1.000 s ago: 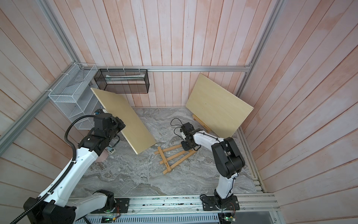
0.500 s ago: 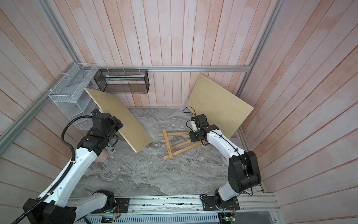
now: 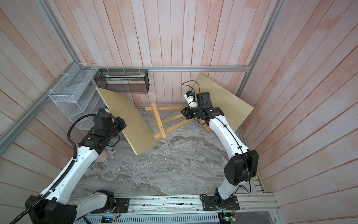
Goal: Assemble the easel
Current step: Place the easel at the center of the board.
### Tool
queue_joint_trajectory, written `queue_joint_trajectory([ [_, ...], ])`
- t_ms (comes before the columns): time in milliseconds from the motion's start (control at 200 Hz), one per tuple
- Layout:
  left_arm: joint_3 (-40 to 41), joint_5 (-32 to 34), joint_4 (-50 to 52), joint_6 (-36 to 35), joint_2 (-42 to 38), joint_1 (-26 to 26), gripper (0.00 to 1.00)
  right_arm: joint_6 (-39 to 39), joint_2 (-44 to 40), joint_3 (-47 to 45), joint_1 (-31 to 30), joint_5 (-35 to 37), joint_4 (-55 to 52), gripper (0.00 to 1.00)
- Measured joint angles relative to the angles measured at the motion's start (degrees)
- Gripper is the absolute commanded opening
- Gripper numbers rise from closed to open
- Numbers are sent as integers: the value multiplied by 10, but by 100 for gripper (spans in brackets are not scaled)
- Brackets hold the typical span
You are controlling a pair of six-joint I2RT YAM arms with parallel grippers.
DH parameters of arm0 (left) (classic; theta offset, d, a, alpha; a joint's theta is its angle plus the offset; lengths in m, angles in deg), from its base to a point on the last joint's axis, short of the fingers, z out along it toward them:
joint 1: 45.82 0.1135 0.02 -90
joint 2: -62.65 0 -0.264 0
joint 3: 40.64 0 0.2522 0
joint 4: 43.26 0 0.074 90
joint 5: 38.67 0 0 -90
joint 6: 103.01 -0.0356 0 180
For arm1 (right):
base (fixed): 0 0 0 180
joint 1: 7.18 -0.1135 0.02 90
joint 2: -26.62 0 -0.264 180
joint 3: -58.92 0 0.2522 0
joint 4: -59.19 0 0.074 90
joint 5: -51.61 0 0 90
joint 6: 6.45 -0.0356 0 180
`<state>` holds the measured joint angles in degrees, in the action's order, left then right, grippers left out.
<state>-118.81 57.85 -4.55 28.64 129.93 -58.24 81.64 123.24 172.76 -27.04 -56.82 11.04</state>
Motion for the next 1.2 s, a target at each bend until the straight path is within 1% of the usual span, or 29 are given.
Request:
queue_joint_trajectory([
  [95, 0, -14, -1, -1, 4, 0, 0, 32, 27, 85, -8, 76, -38, 10],
  [205, -6, -26, -1, -2, 13, 0, 0, 75, 52, 162, -23, 199, -86, 10],
  [355, -7, -32, -1, -3, 15, -1, 0, 120, 56, 162, -45, 353, -128, 10],
  [540, -9, -35, -1, -3, 18, -1, 0, 160, 72, 133, -73, 495, -147, 10],
  [655, -9, -41, -2, -3, 20, -1, 0, 188, 89, 105, -93, 558, -142, 10],
  [805, -9, -47, -2, -5, 20, -4, 0, 217, 118, 75, -110, 621, -134, 10],
  [1010, -9, -50, -1, -6, 20, -5, 0, 249, 165, 69, -123, 702, -95, 10],
  [1200, -9, -51, 0, -5, 20, -6, 0, 267, 192, 71, -147, 760, -64, 11],
])
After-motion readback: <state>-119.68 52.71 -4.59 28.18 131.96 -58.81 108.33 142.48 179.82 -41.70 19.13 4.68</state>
